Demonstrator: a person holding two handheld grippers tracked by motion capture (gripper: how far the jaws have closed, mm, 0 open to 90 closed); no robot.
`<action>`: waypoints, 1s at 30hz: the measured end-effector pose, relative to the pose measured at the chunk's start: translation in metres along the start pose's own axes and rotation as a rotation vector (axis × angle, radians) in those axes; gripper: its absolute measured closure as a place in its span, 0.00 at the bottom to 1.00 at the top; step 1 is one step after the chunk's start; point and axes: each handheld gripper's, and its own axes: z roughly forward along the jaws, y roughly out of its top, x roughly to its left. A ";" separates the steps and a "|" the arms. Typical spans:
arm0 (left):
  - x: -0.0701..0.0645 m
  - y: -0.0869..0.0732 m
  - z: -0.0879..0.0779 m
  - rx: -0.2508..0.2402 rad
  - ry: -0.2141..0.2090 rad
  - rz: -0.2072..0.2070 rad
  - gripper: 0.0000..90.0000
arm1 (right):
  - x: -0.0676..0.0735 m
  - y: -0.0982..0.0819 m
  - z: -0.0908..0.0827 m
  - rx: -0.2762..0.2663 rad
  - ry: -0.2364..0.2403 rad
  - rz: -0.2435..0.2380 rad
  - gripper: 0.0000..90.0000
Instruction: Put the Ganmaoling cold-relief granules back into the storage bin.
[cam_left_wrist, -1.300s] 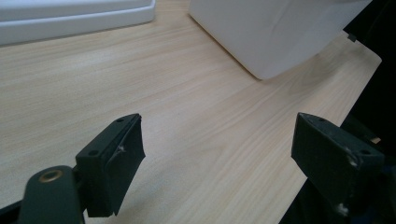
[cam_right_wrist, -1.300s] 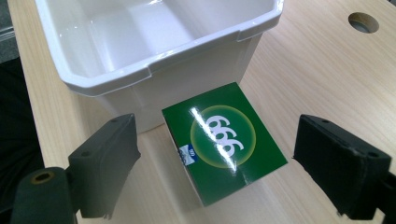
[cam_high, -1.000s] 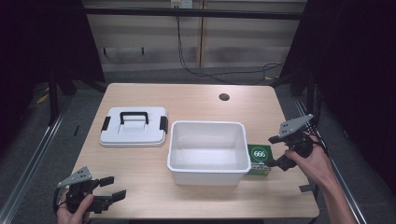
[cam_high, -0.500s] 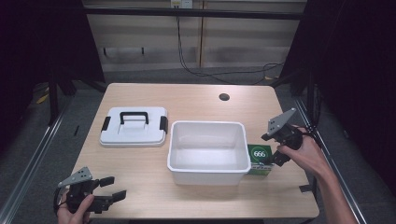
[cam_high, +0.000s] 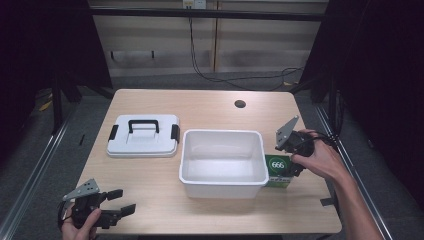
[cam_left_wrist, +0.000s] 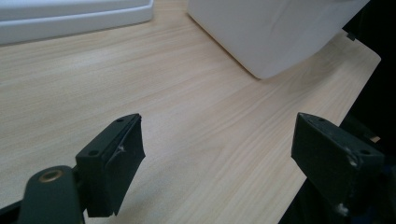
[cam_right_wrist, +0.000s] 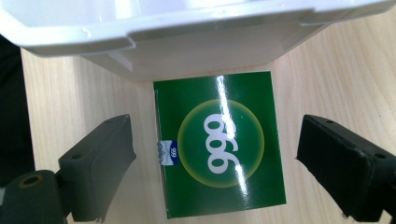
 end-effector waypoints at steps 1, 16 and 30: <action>0.000 0.000 0.000 0.000 0.000 0.000 0.19 | 0.000 0.000 0.000 0.000 0.000 0.000 0.11; 0.001 0.000 0.000 0.001 -0.001 0.000 0.19 | -0.008 0.004 0.017 0.114 0.026 -0.034 0.10; 0.001 0.000 0.000 -0.002 -0.002 -0.002 0.19 | -0.007 0.011 0.027 0.189 0.023 -0.076 0.11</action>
